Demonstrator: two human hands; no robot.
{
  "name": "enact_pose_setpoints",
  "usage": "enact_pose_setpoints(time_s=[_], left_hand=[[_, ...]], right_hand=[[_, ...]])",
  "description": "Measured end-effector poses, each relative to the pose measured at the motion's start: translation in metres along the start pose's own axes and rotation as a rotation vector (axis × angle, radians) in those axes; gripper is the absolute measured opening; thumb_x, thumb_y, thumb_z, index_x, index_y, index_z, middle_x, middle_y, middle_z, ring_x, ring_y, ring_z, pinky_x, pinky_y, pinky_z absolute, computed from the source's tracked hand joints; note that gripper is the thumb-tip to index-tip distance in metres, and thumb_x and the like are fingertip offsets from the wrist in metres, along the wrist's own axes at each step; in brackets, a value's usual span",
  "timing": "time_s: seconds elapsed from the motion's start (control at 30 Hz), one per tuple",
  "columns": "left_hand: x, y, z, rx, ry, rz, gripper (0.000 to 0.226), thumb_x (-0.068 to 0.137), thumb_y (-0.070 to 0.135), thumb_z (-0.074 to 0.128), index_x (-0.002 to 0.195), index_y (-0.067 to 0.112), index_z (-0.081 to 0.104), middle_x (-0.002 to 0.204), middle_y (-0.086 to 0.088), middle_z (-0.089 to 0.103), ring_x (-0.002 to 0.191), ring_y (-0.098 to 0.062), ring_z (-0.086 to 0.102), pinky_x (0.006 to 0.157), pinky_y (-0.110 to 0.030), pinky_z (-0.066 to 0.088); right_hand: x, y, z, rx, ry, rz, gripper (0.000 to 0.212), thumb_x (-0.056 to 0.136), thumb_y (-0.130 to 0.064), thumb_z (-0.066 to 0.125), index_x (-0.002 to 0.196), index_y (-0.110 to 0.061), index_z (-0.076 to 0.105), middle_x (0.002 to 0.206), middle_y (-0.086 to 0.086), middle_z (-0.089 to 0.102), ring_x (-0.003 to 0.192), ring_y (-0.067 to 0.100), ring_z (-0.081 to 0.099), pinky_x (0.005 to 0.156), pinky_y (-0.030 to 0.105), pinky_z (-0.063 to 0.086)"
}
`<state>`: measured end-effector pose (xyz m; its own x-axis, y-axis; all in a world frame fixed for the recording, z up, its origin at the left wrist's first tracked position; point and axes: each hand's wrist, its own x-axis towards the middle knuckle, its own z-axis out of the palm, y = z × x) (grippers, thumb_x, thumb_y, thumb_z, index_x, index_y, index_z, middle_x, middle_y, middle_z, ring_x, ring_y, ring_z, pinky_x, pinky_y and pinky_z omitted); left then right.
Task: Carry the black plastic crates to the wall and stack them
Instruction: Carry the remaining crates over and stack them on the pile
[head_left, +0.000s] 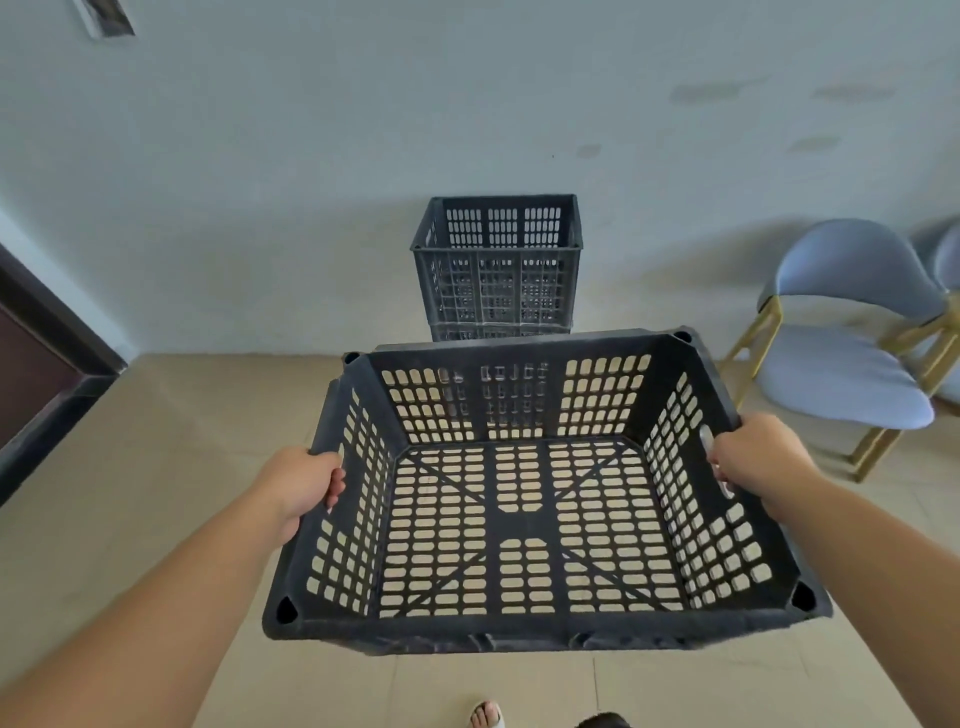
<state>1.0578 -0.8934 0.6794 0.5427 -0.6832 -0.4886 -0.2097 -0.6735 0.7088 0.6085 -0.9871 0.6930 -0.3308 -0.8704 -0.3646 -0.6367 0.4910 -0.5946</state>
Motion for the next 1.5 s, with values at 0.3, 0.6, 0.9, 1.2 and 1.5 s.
enact_pose_setpoints(time_s=[0.3,0.6,0.9,1.2,1.5], left_hand=[[0.129,0.132,-0.004,0.007,-0.022,0.065,0.025,0.098,0.011,0.055,0.076,0.001,0.062,0.068,-0.013,0.061,0.059,-0.026,0.052,0.066,-0.04,0.047],[0.219,0.27,0.016,0.043,0.001,0.116,0.024,0.096,0.005,0.052,0.074,-0.002,0.062,0.068,-0.015,0.059,0.056,-0.026,0.05,0.058,-0.036,0.047],[0.295,0.396,0.002,-0.041,0.019,0.182,0.025,0.103,0.013,0.054,0.09,-0.004,0.067,0.081,-0.017,0.064,0.066,-0.026,0.056,0.068,-0.037,0.051],[0.412,0.494,-0.013,-0.093,-0.02,0.241,0.024,0.103,0.016,0.056,0.097,-0.003,0.069,0.08,-0.014,0.067,0.066,-0.023,0.059,0.067,-0.034,0.053],[0.523,0.561,-0.006,-0.07,-0.05,0.243,0.022,0.103,0.014,0.055,0.098,-0.003,0.067,0.08,-0.012,0.066,0.063,-0.02,0.058,0.058,-0.028,0.053]], right_hand=[[0.1,-0.099,0.004,0.049,0.056,-0.012,0.009,0.091,-0.01,0.056,0.094,-0.006,0.065,0.079,0.017,0.073,0.072,0.036,0.072,0.071,0.051,0.063],[0.246,-0.205,-0.018,0.065,-0.005,-0.076,0.016,0.091,-0.01,0.054,0.097,0.0,0.065,0.085,0.021,0.074,0.08,0.04,0.074,0.079,0.056,0.063],[0.359,-0.332,-0.055,0.081,0.037,-0.189,0.017,0.073,0.002,0.058,0.087,0.007,0.066,0.085,0.028,0.074,0.087,0.048,0.074,0.082,0.065,0.059],[0.421,-0.44,-0.038,0.152,0.142,-0.216,0.013,0.088,0.005,0.054,0.077,0.0,0.058,0.088,0.024,0.064,0.076,0.031,0.062,0.079,0.046,0.059],[0.491,-0.508,0.0,0.152,0.191,-0.127,0.018,0.078,0.005,0.047,0.085,0.006,0.064,0.083,0.028,0.074,0.084,0.046,0.073,0.082,0.062,0.059]])
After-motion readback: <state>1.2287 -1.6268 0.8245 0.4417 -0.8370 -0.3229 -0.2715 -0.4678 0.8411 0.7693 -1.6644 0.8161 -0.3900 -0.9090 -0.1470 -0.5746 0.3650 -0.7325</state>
